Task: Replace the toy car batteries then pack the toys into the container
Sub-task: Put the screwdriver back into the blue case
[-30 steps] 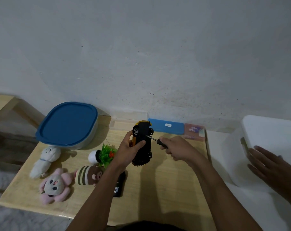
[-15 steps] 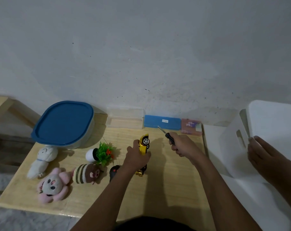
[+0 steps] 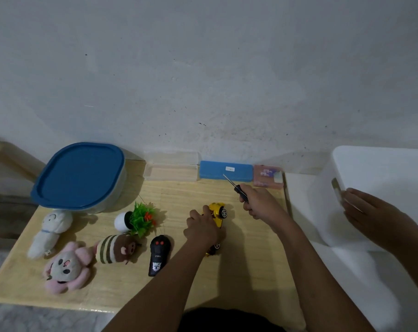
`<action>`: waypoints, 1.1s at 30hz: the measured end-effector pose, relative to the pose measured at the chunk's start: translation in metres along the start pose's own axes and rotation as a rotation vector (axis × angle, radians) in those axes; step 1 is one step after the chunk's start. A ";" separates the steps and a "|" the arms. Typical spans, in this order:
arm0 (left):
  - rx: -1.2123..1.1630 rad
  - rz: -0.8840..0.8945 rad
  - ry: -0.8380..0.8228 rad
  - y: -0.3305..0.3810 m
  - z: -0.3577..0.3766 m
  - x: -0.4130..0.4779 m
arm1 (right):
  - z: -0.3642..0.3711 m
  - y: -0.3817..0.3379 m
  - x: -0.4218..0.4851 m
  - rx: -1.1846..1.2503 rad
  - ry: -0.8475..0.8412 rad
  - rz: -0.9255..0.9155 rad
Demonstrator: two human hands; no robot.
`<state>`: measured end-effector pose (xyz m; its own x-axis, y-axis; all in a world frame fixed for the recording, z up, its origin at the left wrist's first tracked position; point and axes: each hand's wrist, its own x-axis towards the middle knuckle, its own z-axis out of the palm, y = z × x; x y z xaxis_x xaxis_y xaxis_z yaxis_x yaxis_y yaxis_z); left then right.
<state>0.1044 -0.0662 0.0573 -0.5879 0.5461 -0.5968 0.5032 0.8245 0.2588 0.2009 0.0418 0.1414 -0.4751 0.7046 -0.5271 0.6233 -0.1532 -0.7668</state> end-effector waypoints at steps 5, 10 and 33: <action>0.046 0.045 -0.187 0.011 -0.008 -0.004 | 0.001 0.002 0.003 0.012 0.003 0.003; 0.047 0.132 -0.060 0.017 -0.002 -0.005 | 0.000 0.004 0.001 0.026 0.012 -0.015; -0.105 0.099 0.106 0.002 0.003 0.007 | 0.011 0.007 0.017 -0.015 -0.008 -0.043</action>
<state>0.1031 -0.0611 0.0514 -0.6051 0.6336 -0.4821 0.4963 0.7737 0.3938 0.1907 0.0454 0.1229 -0.5068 0.7046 -0.4967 0.6116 -0.1122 -0.7832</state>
